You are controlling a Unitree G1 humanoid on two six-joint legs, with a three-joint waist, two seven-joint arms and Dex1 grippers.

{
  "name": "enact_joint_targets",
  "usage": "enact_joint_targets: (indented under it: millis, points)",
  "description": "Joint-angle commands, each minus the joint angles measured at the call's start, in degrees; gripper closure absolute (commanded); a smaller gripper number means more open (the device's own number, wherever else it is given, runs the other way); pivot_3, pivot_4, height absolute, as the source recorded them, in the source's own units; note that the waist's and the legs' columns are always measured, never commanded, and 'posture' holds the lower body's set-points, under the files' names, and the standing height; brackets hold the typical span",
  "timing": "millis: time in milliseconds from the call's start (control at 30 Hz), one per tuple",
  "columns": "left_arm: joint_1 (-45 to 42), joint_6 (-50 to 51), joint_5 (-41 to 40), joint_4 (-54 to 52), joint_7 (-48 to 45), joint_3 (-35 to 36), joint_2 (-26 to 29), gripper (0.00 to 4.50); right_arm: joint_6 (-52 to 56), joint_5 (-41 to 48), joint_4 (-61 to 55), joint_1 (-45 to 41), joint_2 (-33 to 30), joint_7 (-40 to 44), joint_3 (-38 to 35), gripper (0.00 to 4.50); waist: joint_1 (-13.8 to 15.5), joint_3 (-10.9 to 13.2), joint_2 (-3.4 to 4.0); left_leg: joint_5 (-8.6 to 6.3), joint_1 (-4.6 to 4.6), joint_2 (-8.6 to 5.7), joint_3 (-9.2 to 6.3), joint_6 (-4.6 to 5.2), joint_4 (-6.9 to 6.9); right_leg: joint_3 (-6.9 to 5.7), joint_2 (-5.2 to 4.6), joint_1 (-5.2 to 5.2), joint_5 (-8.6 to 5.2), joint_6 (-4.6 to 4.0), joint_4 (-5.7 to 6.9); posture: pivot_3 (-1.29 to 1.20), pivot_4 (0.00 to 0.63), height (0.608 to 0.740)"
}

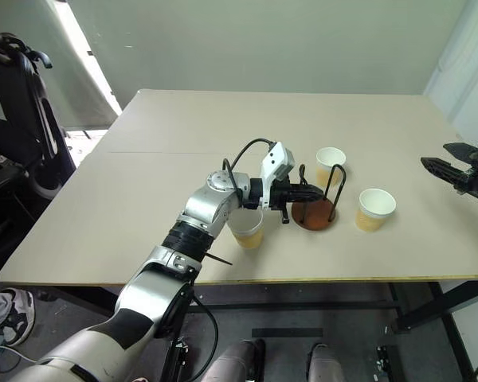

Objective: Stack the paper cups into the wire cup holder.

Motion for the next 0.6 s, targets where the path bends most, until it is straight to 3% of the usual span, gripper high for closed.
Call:
enact_joint_targets:
  millis: [33, 233, 600]
  points:
    - [-0.3, 0.6, -1.4, -3.6, -1.2, -0.1, -0.1, 4.47, 2.8, 4.3, -4.8, 1.0, -3.6, 6.1, -2.4, 1.71, 0.0, 0.0, 0.00, 0.00, -0.01, 0.00, 0.00, 0.01, 0.00, 0.00, 0.00, 0.00, 0.00, 0.01, -0.03, 0.00, 0.150, 0.740]
    - [-0.1, 1.7, -1.8, -3.9, -2.6, -0.4, -0.8, 4.47, 5.5, 5.9, -9.1, 4.4, -5.8, 10.5, -1.1, 1.71, 0.0, 0.0, 0.00, -0.03, -0.03, 0.00, -0.01, 0.05, 0.00, 0.01, 0.00, 0.10, -0.01, 0.02, -0.25, 0.00, 0.150, 0.740]
    - [0.6, 1.8, -1.4, -4.5, -2.4, -1.6, -1.9, 4.47, 6.4, 5.6, -11.8, 5.1, -5.5, 10.8, -1.0, 1.71, 0.1, 0.0, 0.00, -0.07, -0.07, -0.01, -0.01, 0.11, 0.00, 0.00, 0.00, 0.15, -0.01, 0.03, -0.42, 0.00, 0.150, 0.740]
